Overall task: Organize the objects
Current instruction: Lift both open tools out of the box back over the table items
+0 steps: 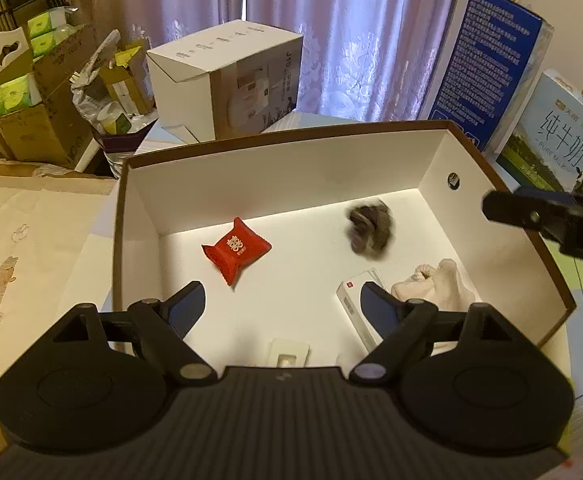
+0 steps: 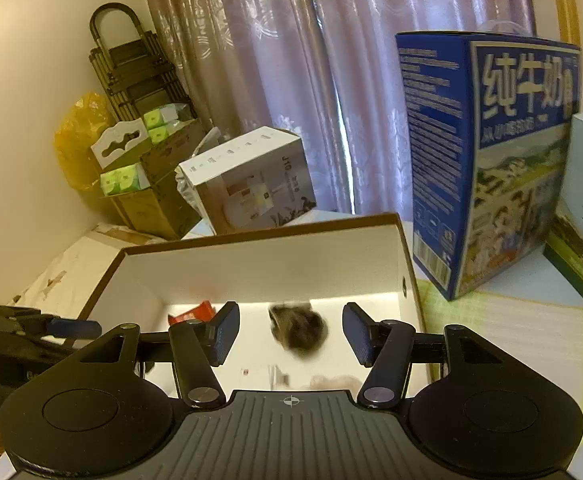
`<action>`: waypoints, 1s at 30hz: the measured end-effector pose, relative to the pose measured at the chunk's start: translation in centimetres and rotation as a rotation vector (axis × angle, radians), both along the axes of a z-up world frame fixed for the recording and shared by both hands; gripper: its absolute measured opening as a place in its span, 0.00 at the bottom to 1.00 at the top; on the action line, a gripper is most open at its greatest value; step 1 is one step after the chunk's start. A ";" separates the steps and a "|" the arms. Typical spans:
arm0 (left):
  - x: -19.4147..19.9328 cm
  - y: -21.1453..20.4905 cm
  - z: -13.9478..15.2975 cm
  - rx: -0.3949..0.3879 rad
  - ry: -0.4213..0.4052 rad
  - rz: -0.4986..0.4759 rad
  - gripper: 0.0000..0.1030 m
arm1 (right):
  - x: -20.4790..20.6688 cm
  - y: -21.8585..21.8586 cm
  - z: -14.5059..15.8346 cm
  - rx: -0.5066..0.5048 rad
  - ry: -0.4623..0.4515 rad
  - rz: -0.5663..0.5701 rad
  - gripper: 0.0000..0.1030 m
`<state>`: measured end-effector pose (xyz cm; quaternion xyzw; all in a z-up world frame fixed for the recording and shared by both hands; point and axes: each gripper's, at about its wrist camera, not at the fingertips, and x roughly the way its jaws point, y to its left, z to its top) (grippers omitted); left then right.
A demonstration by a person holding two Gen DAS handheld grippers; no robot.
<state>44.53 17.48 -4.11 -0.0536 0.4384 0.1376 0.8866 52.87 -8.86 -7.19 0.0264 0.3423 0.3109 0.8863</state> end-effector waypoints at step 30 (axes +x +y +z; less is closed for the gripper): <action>-12.9 -5.2 4.6 -0.041 -0.024 0.094 0.84 | -14.2 -4.8 3.2 0.035 0.075 -0.005 0.53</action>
